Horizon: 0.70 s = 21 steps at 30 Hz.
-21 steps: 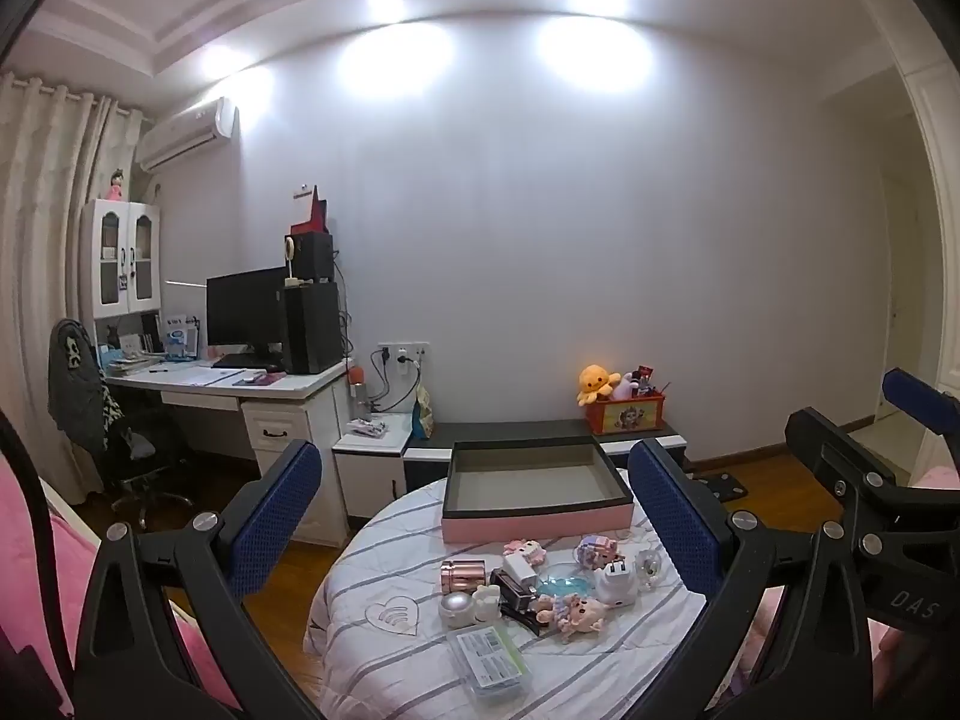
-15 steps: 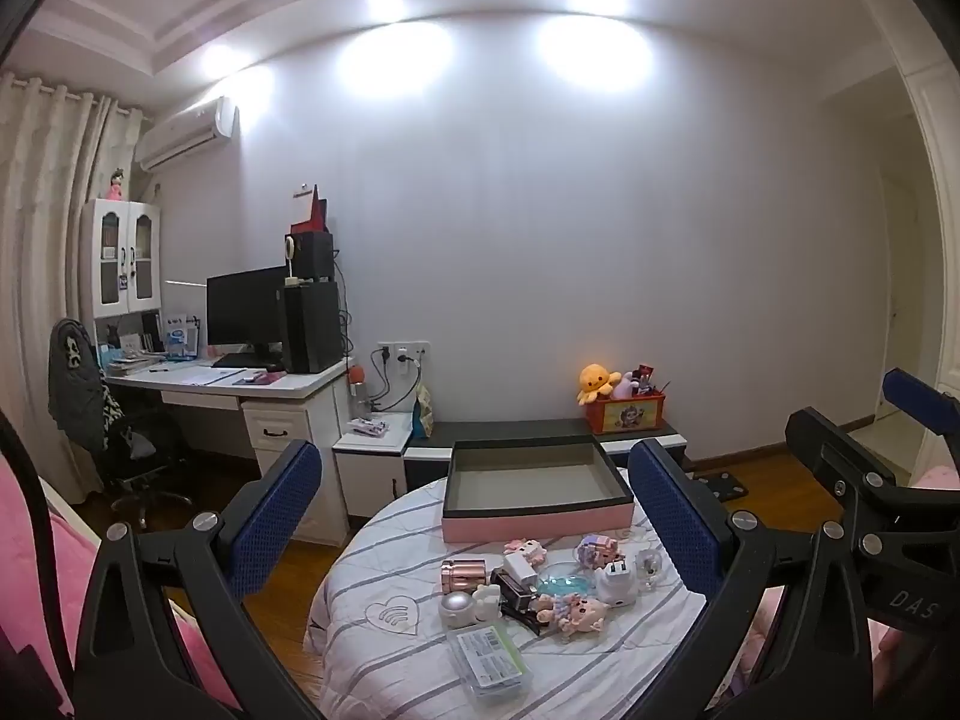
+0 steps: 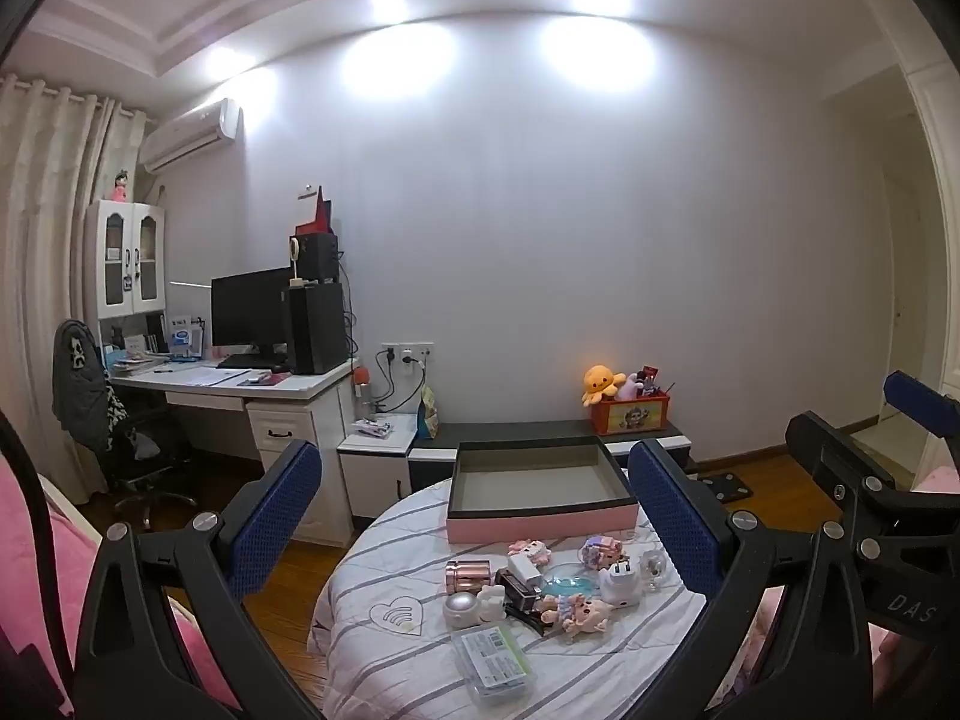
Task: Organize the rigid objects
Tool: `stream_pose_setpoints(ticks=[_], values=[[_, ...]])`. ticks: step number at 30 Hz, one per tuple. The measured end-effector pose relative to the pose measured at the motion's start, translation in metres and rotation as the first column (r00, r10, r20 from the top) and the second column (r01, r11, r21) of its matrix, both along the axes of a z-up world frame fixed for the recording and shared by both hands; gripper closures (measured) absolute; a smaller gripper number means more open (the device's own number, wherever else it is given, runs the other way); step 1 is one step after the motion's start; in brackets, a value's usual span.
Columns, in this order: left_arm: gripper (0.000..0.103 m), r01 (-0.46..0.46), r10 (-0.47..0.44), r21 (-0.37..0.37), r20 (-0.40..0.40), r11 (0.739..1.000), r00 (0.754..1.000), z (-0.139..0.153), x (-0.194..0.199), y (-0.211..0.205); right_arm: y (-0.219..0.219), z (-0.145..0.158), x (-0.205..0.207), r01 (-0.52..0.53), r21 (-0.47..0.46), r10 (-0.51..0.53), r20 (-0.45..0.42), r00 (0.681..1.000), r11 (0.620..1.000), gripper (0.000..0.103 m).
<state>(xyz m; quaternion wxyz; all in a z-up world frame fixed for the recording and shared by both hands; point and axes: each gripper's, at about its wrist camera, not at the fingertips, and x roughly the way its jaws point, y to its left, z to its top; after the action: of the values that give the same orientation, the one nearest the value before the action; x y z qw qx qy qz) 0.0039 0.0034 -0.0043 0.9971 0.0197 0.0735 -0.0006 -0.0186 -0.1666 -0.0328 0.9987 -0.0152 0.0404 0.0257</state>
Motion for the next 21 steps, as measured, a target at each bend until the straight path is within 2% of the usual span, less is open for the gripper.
stream_pose_setpoints(ticks=[21], values=[[0.0, -0.009, 0.009, 0.0, 0.008, 1.0, 1.0, 0.0045, -0.0066, 0.0, 0.0007, -0.001, -0.0009, 0.0, 0.002, 0.0, 0.001, 1.0, 1.0, 0.0]])
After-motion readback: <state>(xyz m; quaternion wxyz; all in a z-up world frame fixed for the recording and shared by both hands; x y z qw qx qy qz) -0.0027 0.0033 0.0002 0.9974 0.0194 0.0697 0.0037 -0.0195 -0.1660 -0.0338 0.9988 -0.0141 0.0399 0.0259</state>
